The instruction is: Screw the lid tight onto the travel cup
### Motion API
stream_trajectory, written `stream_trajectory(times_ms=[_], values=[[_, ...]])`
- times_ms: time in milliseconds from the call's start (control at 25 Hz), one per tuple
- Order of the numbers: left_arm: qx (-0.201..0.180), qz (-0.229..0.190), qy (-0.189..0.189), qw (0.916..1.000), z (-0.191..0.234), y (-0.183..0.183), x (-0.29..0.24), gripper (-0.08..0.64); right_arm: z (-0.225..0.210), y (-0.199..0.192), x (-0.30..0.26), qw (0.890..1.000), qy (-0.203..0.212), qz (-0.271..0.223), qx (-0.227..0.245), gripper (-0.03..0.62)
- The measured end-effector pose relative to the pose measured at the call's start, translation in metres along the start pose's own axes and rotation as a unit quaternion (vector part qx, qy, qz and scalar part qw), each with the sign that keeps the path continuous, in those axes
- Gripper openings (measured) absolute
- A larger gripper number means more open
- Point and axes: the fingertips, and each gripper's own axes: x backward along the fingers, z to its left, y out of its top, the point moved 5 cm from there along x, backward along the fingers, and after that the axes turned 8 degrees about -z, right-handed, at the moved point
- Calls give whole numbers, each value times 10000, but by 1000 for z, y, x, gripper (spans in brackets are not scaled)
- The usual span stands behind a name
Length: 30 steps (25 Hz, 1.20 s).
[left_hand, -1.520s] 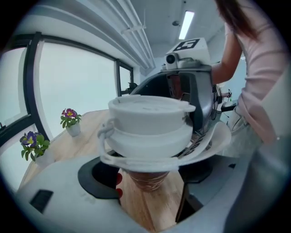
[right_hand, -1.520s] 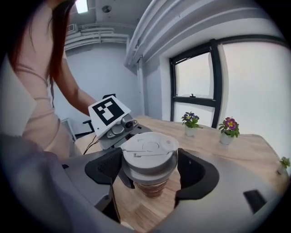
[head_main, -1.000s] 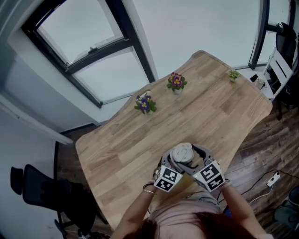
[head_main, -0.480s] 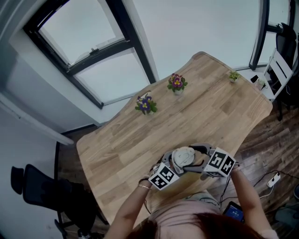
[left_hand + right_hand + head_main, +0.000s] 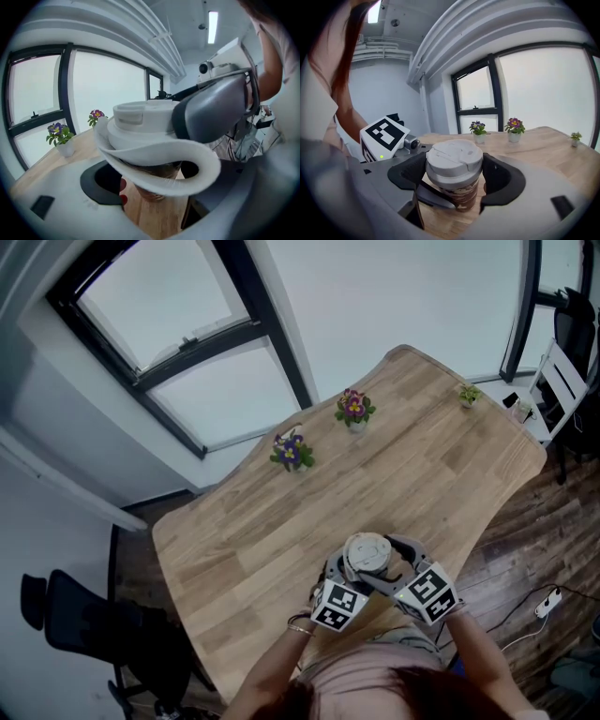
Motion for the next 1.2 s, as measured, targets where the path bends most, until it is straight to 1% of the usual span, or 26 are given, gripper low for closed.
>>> stream_trajectory(times_ms=[80, 160, 200, 280, 400, 480, 560, 640, 720, 880, 1040, 1080, 1120, 1200], values=[[-56, 9, -102, 9999, 2, 0, 0, 370, -2, -1, 0, 9999, 49, 39, -153, 367], [-158, 45, -349, 9993, 4, 0, 1, 370, -2, 3, 1, 9988, 394, 190, -240, 367], [-219, 75, -504, 9985, 5, 0, 1, 370, -2, 4, 2, 9976, 596, 286, -212, 367], [-359, 176, -817, 9959, 8, -1, 2, 370, -4, 6, 3, 9949, 894, 476, -10, 367], [-538, 338, -1171, 9911, 11, -2, 3, 370, -9, 9, -2, 9909, 1132, 628, 363, 367], [-591, 394, -1266, 9894, 12, -2, 3, 370, -9, 12, -7, 9872, 1369, 652, 494, 367], [-580, 400, -1234, 9898, 13, -4, 3, 370, -7, 14, -11, 9843, 1539, 648, 571, 355], [-493, 335, -1078, 9924, 14, -3, 3, 370, -6, 15, -13, 9864, 1428, 573, 580, 350], [-417, 238, -892, 9949, 15, -1, 2, 370, -5, 15, -12, 9915, 1129, 413, 507, 347], [-329, 128, -629, 9974, 17, -1, -2, 370, -5, 13, -11, 9988, 370, 79, 298, 347], [-209, 39, -297, 9993, 19, 0, -9, 370, -7, 12, -11, 9988, -444, -178, 98, 345], [-192, 25, -266, 9995, 19, 1, -10, 370, -8, 11, -12, 9983, -536, -236, 54, 347], [-188, 25, -277, 9994, 20, 1, -10, 370, -9, 10, -12, 9982, -542, -259, 4, 347], [-216, 65, -415, 9989, 21, 1, -10, 370, -9, 8, -11, 9995, -295, -125, -64, 347]])
